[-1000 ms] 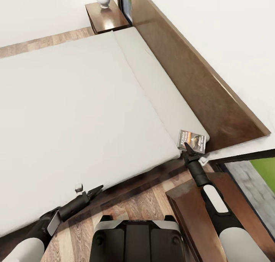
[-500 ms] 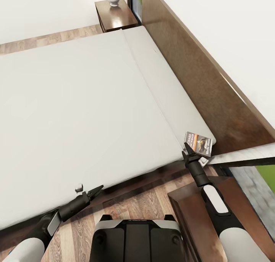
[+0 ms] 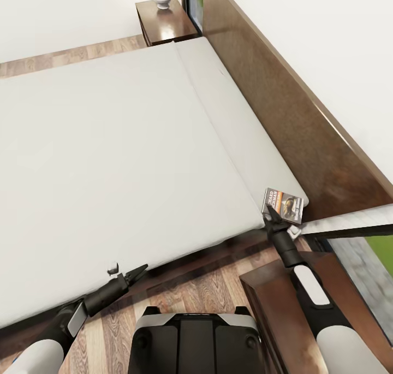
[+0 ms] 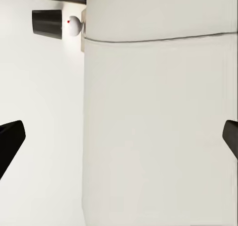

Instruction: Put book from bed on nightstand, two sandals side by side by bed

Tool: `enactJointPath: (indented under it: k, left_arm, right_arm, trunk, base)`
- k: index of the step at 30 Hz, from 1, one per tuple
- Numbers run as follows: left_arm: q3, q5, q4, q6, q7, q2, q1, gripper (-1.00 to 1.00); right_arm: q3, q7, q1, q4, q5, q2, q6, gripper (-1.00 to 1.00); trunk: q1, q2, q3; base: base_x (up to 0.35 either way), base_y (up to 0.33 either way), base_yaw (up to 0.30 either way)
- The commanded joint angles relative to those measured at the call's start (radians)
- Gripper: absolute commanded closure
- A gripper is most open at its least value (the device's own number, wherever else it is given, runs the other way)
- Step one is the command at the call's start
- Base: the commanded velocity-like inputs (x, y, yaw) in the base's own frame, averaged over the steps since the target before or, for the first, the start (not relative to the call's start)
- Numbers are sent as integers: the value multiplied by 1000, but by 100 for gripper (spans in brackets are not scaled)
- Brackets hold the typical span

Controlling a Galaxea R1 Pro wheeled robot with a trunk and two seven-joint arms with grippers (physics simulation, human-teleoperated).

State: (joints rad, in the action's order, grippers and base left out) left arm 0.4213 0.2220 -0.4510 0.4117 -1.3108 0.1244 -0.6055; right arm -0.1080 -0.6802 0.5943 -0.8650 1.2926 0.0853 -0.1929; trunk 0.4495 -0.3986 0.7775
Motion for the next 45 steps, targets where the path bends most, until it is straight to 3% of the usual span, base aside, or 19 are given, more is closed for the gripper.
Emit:
enactJointPath:
  k: [1, 12, 17, 23, 24, 45]
  left_arm:
    - [2, 0, 0, 11, -4, 0, 0, -100]
    - [2, 0, 0, 12, -4, 0, 0, -100]
    - [2, 0, 0, 11, -4, 0, 0, -100]
    - [2, 0, 1, 11, -3, 0, 0, -100]
    - [2, 0, 1, 10, -3, 0, 0, -100]
    - [4, 0, 3, 9, 4, 0, 0, -100]
  right_arm:
    - [-2, -2, 0, 6, 11, 1, -10, -100]
    - [-7, -3, -2, 51, 12, 8, -10, -100]
    - [-7, -4, -4, 53, 13, 67, -11, -100]
    - [-8, -4, -5, 54, 13, 103, -10, -100]
    - [-9, -4, -5, 55, 13, 123, -11, -100]
    - [-12, -5, -5, 55, 12, 160, -22, -100]
  trunk:
    - [1, -1, 1]
    - [1, -1, 1]
    - [1, -1, 1]
    - [1, -1, 1]
    - [1, -1, 1]
    - [1, -1, 1]
  base:
    - [0, 0, 0]
    - [0, 0, 0]
    - [0, 0, 0]
    - [0, 0, 0]
    - [0, 0, 0]
    - [0, 0, 0]
